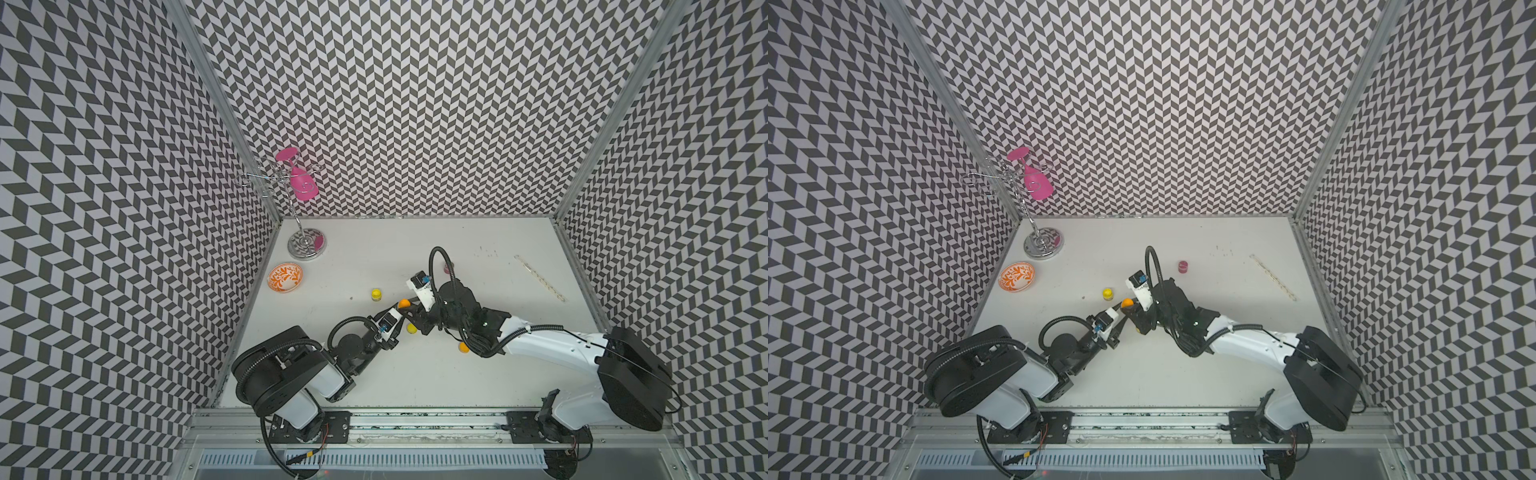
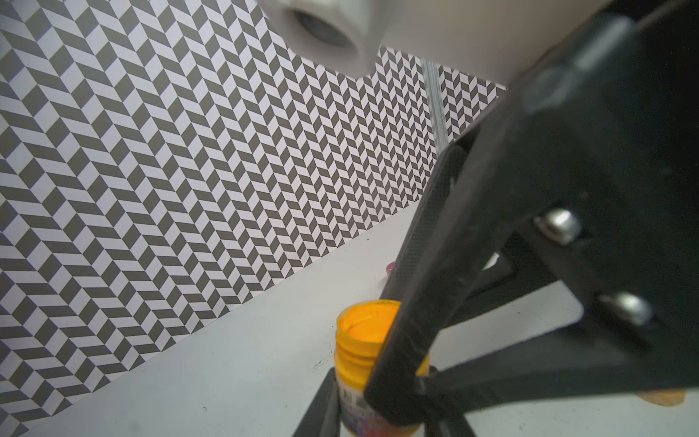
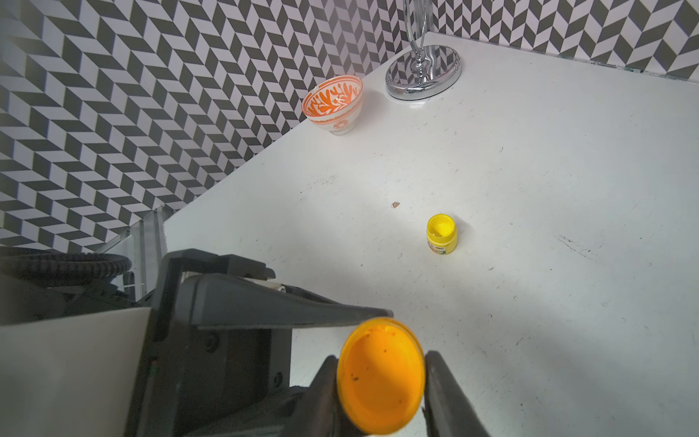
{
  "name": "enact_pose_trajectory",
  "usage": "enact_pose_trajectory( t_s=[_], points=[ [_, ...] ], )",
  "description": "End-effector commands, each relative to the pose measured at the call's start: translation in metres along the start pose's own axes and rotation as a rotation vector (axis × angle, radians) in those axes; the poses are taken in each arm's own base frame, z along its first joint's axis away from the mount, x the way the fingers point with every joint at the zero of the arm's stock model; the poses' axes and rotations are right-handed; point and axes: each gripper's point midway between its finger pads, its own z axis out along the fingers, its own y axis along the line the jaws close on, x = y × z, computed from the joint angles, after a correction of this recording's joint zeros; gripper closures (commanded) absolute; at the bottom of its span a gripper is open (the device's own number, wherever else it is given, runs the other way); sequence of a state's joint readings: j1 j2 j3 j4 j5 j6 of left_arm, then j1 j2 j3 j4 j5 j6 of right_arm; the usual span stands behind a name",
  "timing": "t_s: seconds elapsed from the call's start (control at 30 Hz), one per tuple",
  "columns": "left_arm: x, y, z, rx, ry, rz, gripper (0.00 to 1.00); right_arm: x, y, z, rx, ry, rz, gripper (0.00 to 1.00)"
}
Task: Close the paint jar lid
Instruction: Pick up the paint jar from the center of the board.
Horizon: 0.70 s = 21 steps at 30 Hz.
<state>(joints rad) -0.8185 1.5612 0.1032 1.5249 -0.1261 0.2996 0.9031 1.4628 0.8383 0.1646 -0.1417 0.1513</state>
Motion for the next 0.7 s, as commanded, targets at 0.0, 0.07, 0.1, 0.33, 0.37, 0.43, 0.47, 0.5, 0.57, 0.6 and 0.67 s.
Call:
enact_pose_trajectory(
  t_s=[0.0, 0.07, 0.1, 0.33, 0.37, 0.43, 0.47, 0.5, 0.57, 0.6, 0.67],
  points=[
    [-0.071, 0.020, -0.013, -0.078, -0.288, -0.022, 0.75, -0.020, 0.001, -0.010, 0.022, -0.083, -0.009, 0.57],
    [-0.070, 0.021, -0.013, -0.079, -0.286, -0.023, 0.75, -0.025, -0.003, -0.016, 0.049, -0.101, -0.009, 0.53],
    [-0.069, 0.020, -0.013, -0.078, -0.283, -0.021, 0.75, -0.027, -0.005, -0.019, 0.064, -0.109, -0.008, 0.53],
    [-0.067, 0.020, -0.011, -0.079, -0.273, -0.019, 0.75, -0.042, -0.018, -0.047, 0.157, -0.164, -0.004, 0.47],
    [-0.066, 0.020, -0.011, -0.077, -0.273, -0.020, 0.75, -0.045, -0.020, -0.053, 0.170, -0.171, -0.004, 0.46],
    [-0.070, 0.018, -0.013, -0.059, -0.287, -0.020, 0.75, -0.049, -0.024, -0.069, 0.209, -0.186, 0.002, 0.44],
    [-0.072, 0.015, -0.014, -0.041, -0.297, -0.020, 0.75, -0.051, -0.027, -0.077, 0.234, -0.190, 0.008, 0.43],
    [-0.075, 0.011, -0.015, -0.013, -0.311, -0.021, 0.75, -0.049, -0.033, -0.087, 0.273, -0.189, 0.019, 0.41],
    [-0.081, -0.001, -0.018, 0.069, -0.337, -0.024, 0.74, -0.041, -0.043, -0.102, 0.336, -0.184, 0.035, 0.39],
    [-0.086, -0.008, -0.020, 0.119, -0.353, -0.019, 0.74, -0.033, -0.050, -0.110, 0.377, -0.175, 0.055, 0.39],
    [-0.093, -0.024, -0.024, 0.220, -0.379, -0.007, 0.74, -0.011, -0.064, -0.124, 0.455, -0.126, 0.102, 0.38]
  ],
)
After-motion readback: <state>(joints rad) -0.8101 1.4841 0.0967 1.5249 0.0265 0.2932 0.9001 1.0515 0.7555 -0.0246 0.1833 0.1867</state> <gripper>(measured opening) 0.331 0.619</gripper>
